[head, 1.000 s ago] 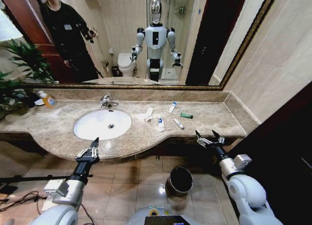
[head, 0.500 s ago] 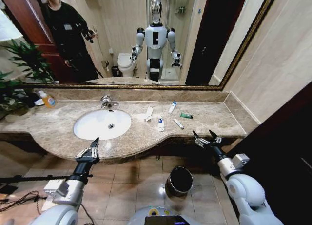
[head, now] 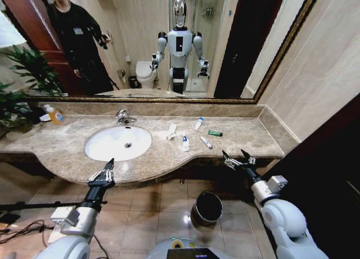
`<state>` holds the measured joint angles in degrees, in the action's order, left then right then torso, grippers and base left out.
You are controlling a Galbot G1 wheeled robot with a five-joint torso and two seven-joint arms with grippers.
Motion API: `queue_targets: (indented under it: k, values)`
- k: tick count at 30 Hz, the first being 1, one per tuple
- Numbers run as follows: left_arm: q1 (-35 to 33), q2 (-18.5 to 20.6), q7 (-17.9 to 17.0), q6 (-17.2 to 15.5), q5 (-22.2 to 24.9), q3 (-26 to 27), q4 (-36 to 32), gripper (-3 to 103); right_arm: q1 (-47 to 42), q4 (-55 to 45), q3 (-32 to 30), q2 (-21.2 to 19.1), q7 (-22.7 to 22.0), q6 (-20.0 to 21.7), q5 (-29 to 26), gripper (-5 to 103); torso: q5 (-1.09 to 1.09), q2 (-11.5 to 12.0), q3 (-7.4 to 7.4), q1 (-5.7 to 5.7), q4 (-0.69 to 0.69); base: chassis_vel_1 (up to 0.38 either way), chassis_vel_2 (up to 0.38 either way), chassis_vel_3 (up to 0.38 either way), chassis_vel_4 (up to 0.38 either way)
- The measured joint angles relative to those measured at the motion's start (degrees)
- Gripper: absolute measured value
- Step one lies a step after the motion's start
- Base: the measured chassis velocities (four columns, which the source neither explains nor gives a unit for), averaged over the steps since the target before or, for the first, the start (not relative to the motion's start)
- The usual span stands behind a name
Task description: Pick up the trash from the sink and place it in the trash bin.
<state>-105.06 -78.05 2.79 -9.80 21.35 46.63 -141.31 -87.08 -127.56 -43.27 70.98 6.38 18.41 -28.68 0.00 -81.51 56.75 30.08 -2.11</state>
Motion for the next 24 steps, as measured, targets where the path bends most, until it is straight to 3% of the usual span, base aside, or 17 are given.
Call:
queue_targets:
  k: [13, 24]
  values:
    - [0.00, 0.00, 0.00, 0.00, 0.00, 0.00, 0.00, 0, 7.80, 7.48, 2.85, -6.61, 5.74, 6.76, 0.01, 100, 0.00, 0.00, 0.00, 0.00, 0.01, 0.000, 0.000, 0.000, 0.000]
    - [0.00, 0.00, 0.00, 0.00, 0.00, 0.00, 0.00, 0, 20.25, 15.14, 11.84, -9.10, 2.74, 8.51, -1.15, 100, 0.00, 0.00, 0.01, 0.00, 0.00, 0.000, 0.000, 0.000, 0.000]
